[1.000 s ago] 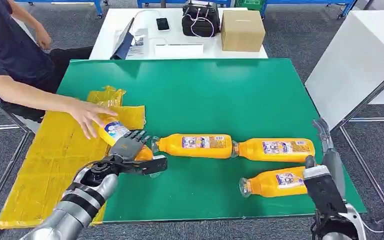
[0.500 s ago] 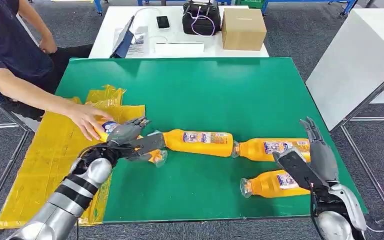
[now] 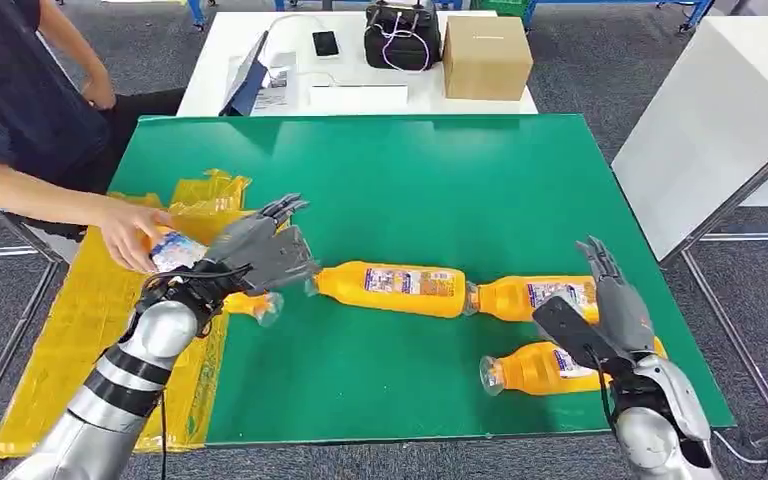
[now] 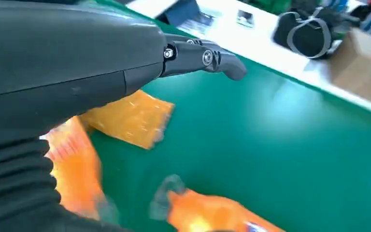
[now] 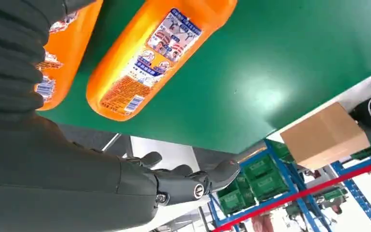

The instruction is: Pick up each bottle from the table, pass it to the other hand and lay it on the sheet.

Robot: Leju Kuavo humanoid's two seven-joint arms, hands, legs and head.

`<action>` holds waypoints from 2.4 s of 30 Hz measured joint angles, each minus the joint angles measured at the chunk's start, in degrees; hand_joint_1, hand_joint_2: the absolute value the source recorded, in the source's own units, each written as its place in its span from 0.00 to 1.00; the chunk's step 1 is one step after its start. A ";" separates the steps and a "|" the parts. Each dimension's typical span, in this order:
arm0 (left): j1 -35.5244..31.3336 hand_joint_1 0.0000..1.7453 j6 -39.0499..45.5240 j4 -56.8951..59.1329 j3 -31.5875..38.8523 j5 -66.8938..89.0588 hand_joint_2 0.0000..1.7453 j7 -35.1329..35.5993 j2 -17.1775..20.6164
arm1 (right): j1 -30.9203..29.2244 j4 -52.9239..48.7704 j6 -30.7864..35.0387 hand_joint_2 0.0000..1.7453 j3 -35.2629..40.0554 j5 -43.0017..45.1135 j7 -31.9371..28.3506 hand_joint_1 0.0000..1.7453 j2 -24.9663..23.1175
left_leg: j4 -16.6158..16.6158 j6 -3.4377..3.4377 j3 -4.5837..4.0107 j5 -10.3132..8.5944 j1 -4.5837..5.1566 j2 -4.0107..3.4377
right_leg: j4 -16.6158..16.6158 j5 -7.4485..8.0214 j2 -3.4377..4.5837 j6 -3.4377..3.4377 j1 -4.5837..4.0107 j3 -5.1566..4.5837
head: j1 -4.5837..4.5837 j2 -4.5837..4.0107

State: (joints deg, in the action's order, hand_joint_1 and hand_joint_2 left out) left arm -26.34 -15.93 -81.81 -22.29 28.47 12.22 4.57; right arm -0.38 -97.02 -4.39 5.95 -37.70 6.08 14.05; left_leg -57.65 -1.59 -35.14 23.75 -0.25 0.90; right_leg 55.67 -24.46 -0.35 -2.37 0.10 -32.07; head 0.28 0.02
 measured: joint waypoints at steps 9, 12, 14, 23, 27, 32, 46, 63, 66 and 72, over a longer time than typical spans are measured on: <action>1.51 0.00 -0.98 -3.47 0.81 -16.78 0.00 -1.88 -0.26 | -9.30 7.05 -1.62 1.00 9.08 -2.51 2.05 0.00 -1.79 | 0.00 0.03 0.00 -0.03 -0.01 0.00 | 0.02 0.00 0.00 0.00 0.00 -0.06 | 0.00 0.00; 1.90 0.00 -0.98 -4.00 0.83 -17.83 0.00 -1.99 -0.37 | -11.47 9.20 -1.77 1.00 11.06 -2.42 2.29 0.00 -2.36 | 0.00 0.03 -0.02 -0.04 -0.01 0.04 | 0.04 0.00 -0.02 0.00 0.00 -0.06 | 0.00 0.00; 2.10 0.00 -0.83 -4.28 0.79 -18.33 0.00 -2.01 -0.50 | -12.94 10.84 -1.79 1.00 12.46 -2.05 2.54 0.00 -2.80 | 0.00 0.03 -0.02 -0.04 -0.01 0.00 | 0.04 0.00 0.00 0.00 0.00 -0.07 | 0.00 0.00; 2.67 0.00 -0.33 -5.55 0.24 -20.87 0.00 -2.42 -2.56 | -18.03 16.39 -2.14 1.00 17.83 -0.85 3.65 0.00 -5.75 | 0.00 0.03 -0.03 -0.03 -0.01 0.02 | 0.04 0.00 -0.01 0.00 0.00 -0.09 | 0.00 0.00; 2.85 0.00 -0.33 -5.81 0.13 -21.48 0.00 -2.49 -2.82 | -18.79 17.77 -2.14 1.00 18.88 -0.77 3.85 0.00 -6.29 | 0.00 0.03 -0.03 -0.03 -0.01 0.02 | 0.04 0.00 -0.01 0.00 0.00 -0.09 | 0.00 0.00; 3.18 0.00 -0.18 -6.49 -0.11 -22.57 0.00 -2.73 -3.65 | -19.82 20.33 -2.54 1.00 20.24 0.18 4.00 0.00 -6.91 | 0.00 0.03 -0.04 -0.03 -0.01 0.02 | 0.04 0.00 -0.01 0.00 0.00 -0.09 | -0.02 0.00; 3.69 0.00 0.35 -8.11 -1.05 -28.62 0.00 -3.23 -6.69 | -23.58 30.62 -4.13 1.00 24.50 2.93 3.76 0.00 -8.68 | 0.00 0.03 -0.05 -0.03 -0.01 0.02 | 0.04 0.00 -0.01 0.00 0.00 -0.11 | 0.00 0.00; 4.61 0.00 1.18 -9.09 -1.31 -30.26 0.00 -3.78 -7.43 | -24.87 33.98 -4.28 1.00 25.92 3.72 3.65 0.00 -8.79 | -0.01 0.03 -0.05 -0.03 -0.01 0.02 | 0.04 0.00 -0.01 0.00 0.00 -0.11 | -0.02 0.00; 4.95 0.00 1.51 -9.55 -1.33 -30.81 0.00 -3.85 -7.78 | -25.52 35.04 -4.28 1.00 26.10 3.76 3.65 0.00 -9.01 | -0.01 0.03 -0.05 -0.03 0.00 0.01 | 0.04 0.00 0.00 0.00 0.00 -0.12 | 0.00 0.00; 4.94 0.00 0.83 -9.66 -2.08 -32.01 0.00 -4.28 -8.48 | -25.90 37.03 -4.22 1.00 26.20 3.26 3.85 0.00 -9.20 | -0.01 0.03 -0.06 -0.03 -0.01 0.01 | 0.04 0.00 0.00 0.00 0.00 -0.13 | 0.00 0.00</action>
State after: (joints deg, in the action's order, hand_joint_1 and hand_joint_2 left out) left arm -21.41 -15.10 -91.47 -24.37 -3.54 7.93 -3.91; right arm -26.28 -60.00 -8.61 32.15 -34.45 9.92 4.85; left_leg -57.66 -1.56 -35.20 23.72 -0.25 0.91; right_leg 55.71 -24.46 -0.36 -2.37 0.10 -32.20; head 0.28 0.02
